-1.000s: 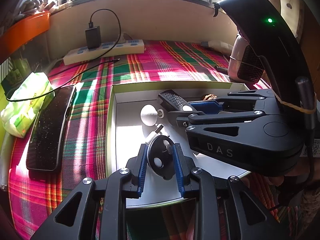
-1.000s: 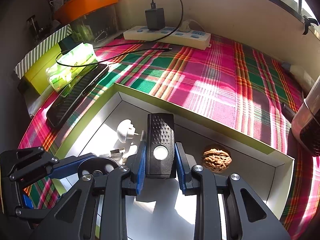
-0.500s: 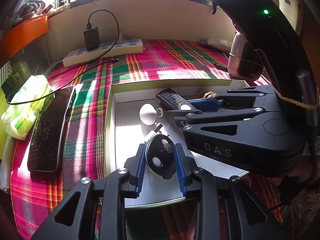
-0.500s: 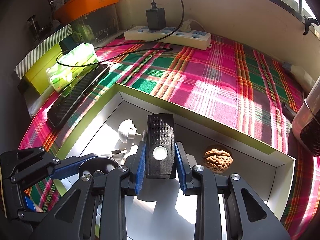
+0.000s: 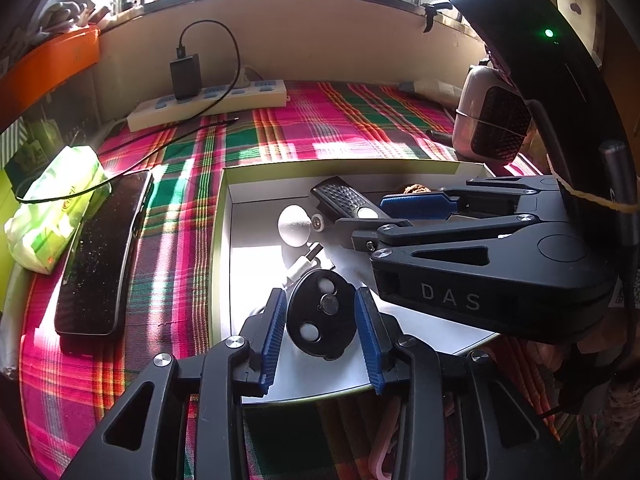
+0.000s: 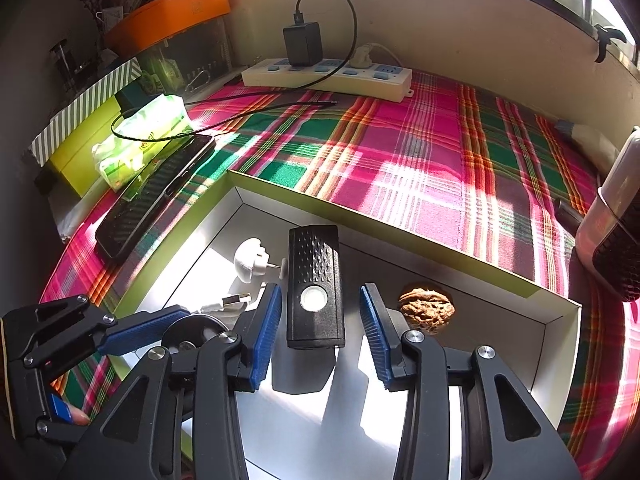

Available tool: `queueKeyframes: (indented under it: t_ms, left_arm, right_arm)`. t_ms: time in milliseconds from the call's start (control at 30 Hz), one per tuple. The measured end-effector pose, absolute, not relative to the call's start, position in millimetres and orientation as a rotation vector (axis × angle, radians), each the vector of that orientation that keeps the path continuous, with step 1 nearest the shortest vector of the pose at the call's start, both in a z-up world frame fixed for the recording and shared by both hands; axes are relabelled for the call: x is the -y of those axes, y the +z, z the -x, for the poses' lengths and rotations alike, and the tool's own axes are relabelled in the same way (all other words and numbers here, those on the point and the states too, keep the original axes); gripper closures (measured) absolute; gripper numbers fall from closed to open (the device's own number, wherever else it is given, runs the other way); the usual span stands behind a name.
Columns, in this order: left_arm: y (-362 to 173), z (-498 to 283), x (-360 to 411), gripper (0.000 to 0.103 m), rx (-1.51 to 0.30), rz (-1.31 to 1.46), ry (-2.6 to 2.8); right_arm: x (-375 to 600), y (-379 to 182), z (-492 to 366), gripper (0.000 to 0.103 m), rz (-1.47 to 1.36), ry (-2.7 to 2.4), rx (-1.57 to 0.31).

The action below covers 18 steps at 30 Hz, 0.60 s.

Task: Organize objects
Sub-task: 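Lower the key fob with left tool while right tool lowers the remote into the box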

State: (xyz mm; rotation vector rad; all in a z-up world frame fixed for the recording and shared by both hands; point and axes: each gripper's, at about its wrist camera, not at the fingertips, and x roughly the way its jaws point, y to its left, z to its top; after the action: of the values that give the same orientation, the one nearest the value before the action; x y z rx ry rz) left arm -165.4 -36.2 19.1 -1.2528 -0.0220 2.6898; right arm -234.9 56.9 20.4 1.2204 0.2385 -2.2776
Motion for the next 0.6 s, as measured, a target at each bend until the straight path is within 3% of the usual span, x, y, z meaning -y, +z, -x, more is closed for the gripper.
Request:
queueKeyframes:
  t_ms: [600]
  left_arm:
    - [34.5,132.5,40.6,0.069,0.079,1.202,2.722]
  right_arm:
    - [-75.4,38.9,202.6,0.061,-1.183,-2.348,-0.164]
